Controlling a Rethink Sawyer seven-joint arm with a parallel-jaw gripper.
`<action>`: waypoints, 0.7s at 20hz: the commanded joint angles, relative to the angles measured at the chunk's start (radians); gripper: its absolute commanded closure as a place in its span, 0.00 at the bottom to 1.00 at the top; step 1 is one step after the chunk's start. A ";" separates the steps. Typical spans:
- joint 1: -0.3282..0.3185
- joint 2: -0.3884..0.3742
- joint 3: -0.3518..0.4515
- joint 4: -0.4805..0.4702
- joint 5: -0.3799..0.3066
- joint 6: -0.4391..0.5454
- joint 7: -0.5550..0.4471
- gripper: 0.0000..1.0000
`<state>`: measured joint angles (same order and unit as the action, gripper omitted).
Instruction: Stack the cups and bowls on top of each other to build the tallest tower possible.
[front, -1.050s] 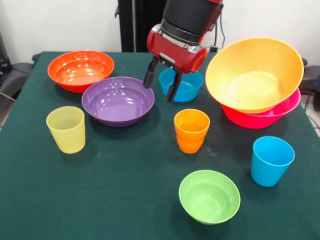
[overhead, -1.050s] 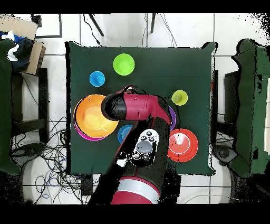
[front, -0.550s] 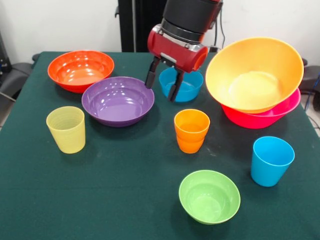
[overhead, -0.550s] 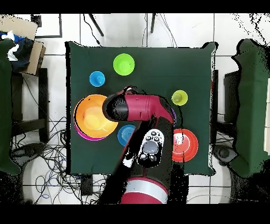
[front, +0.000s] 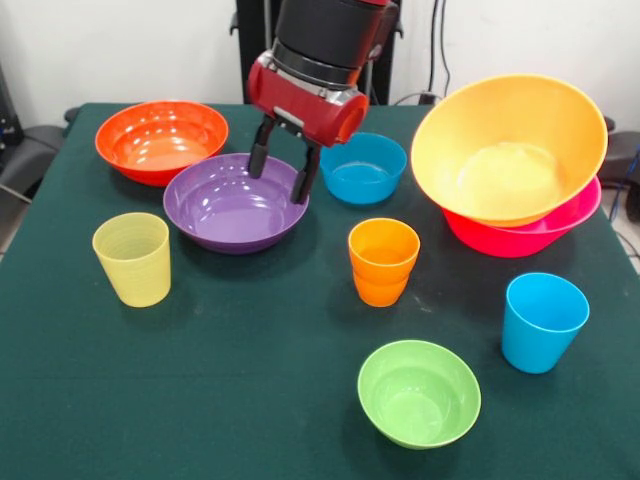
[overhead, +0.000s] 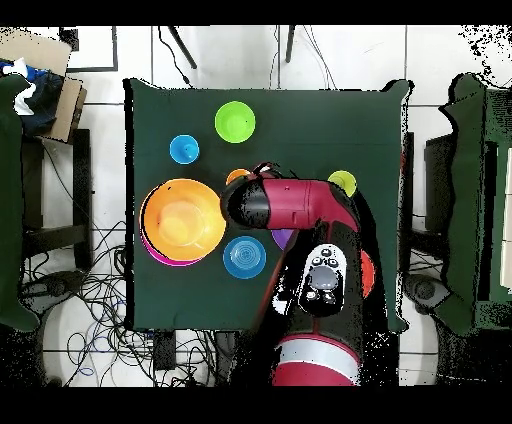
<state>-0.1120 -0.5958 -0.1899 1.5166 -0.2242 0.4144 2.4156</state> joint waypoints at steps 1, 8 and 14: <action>-0.034 0.007 0.165 0.073 -0.112 0.021 -0.191 0.00; -0.085 -0.017 0.211 0.081 -0.137 0.053 -0.218 0.00; -0.145 -0.029 0.254 0.083 -0.168 0.069 -0.253 0.00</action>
<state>-0.2046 -0.6190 -0.0911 1.5400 -0.2951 0.4144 2.4156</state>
